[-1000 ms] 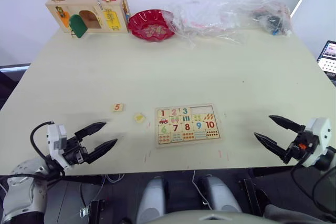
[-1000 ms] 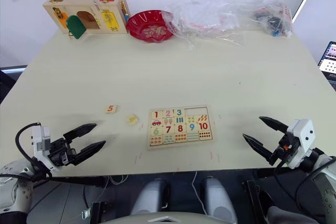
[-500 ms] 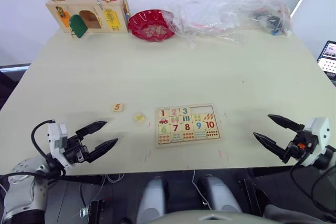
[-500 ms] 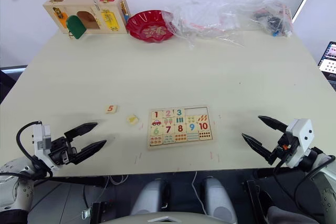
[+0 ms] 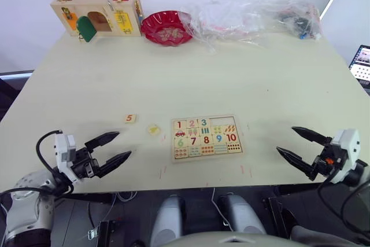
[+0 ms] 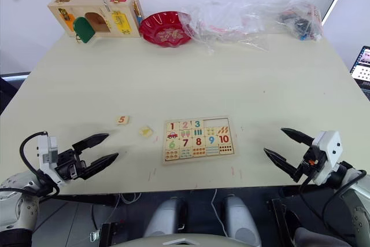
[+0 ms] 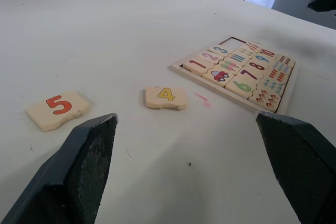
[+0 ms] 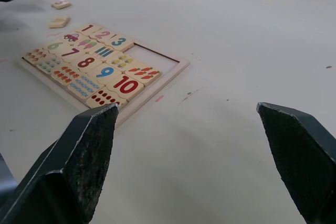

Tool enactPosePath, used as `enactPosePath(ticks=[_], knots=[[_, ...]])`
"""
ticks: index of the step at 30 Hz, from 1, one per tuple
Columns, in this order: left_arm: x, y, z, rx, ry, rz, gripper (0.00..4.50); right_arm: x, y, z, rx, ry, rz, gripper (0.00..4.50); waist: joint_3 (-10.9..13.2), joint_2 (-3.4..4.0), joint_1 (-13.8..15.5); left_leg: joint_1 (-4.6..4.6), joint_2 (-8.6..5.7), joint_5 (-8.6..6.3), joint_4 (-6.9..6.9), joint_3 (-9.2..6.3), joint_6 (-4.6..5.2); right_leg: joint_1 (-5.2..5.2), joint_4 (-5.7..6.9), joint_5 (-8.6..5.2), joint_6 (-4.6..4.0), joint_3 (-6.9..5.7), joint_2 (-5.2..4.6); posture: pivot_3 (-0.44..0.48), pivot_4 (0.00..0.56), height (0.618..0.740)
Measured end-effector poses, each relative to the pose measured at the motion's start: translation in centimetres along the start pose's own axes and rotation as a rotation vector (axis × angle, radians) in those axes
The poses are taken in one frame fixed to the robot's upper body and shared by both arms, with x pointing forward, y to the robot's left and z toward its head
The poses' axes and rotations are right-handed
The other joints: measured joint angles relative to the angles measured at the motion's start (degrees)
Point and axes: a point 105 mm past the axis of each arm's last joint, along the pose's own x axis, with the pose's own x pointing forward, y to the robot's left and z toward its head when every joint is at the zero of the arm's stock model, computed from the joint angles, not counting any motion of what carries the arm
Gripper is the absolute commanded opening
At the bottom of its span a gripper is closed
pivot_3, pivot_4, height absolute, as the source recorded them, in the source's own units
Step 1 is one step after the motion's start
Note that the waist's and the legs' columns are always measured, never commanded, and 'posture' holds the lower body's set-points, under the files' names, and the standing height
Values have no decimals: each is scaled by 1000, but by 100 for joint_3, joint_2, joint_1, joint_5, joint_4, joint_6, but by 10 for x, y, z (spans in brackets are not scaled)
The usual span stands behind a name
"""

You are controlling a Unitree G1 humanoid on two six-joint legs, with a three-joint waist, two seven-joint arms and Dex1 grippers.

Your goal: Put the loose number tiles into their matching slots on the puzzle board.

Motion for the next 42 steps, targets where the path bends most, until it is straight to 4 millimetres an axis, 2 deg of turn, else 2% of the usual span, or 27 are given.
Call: enactPosePath(ticks=[7,11,13,20,24,28,35,36,38,42], knots=[[0,3,8,30,36,-68,4500,8,10,11,-7,-17,96,4410,0,0,15,2,1,0,0,-1,0,2,1,0,0,-1,2,0,150,740],[5,9,29,86,85,-204,4500,16,28,32,-51,-27,244,4410,0,0,74,4,1,0,4,-4,0,3,4,-2,2,-3,4,0,150,740],[11,12,41,112,100,-262,4500,18,33,40,-74,-38,285,4410,0,0,102,3,0,0,6,-5,0,6,1,-1,2,-5,3,0,150,740],[36,21,57,166,201,-368,4500,17,40,53,-87,-40,347,4410,0,-3,104,-6,-3,0,6,-9,0,5,-2,3,-4,-6,3,0,150,740],[58,30,72,298,307,-458,4500,12,45,69,-96,-56,374,4410,0,-2,125,-2,-4,0,7,-12,0,9,-1,2,-2,-6,6,0,150,740],[75,32,64,354,401,-541,4500,10,49,76,-82,-71,380,4410,0,-3,114,-4,-5,0,10,-14,0,14,-2,4,-1,-7,7,0,150,740],[96,39,50,489,541,-649,4500,7,49,75,-70,-58,353,4410,3,-7,112,-12,-9,0,26,-28,1,18,-2,19,10,-11,11,0,150,740],[100,41,47,510,570,-669,3936,7,51,75,-71,-60,349,4500,3,-7,130,-13,-9,0,33,-32,1,20,0,19,10,-13,13,0,150,740],[106,41,42,550,612,-707,3241,8,53,76,-77,-66,344,4500,3,-8,133,-19,-9,0,50,-35,1,23,1,18,19,-12,14,0,150,740],[109,39,31,603,666,-766,3241,7,52,72,-65,-67,319,4500,5,-10,113,-24,-8,-1,79,-31,2,33,0,18,18,-7,11,0,150,740]])
